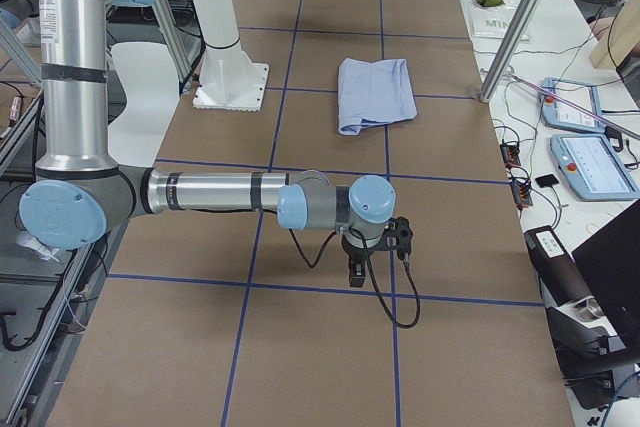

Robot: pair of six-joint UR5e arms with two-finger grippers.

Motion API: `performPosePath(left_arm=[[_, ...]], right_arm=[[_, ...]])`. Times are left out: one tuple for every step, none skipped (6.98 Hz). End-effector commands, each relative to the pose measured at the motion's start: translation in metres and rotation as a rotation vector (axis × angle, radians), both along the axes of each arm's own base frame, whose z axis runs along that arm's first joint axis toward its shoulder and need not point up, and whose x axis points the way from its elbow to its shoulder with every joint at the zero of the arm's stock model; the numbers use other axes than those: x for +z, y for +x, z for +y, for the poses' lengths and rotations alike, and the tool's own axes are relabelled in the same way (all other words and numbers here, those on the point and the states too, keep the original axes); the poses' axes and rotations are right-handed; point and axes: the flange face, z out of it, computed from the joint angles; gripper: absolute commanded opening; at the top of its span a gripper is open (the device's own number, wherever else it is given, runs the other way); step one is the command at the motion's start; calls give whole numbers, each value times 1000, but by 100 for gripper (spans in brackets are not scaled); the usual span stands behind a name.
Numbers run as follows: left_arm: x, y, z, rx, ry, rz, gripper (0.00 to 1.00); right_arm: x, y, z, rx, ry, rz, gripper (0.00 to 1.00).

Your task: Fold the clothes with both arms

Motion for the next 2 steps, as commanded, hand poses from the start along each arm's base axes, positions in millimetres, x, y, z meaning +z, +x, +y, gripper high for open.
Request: performPosePath(left_arm=[[-2, 0, 0, 0, 3, 1, 100], [-4, 0, 0, 0, 7, 1, 100]], right_arm=[[3, 0, 0, -1, -5, 2, 100], [3, 0, 0, 0, -6, 0, 100]])
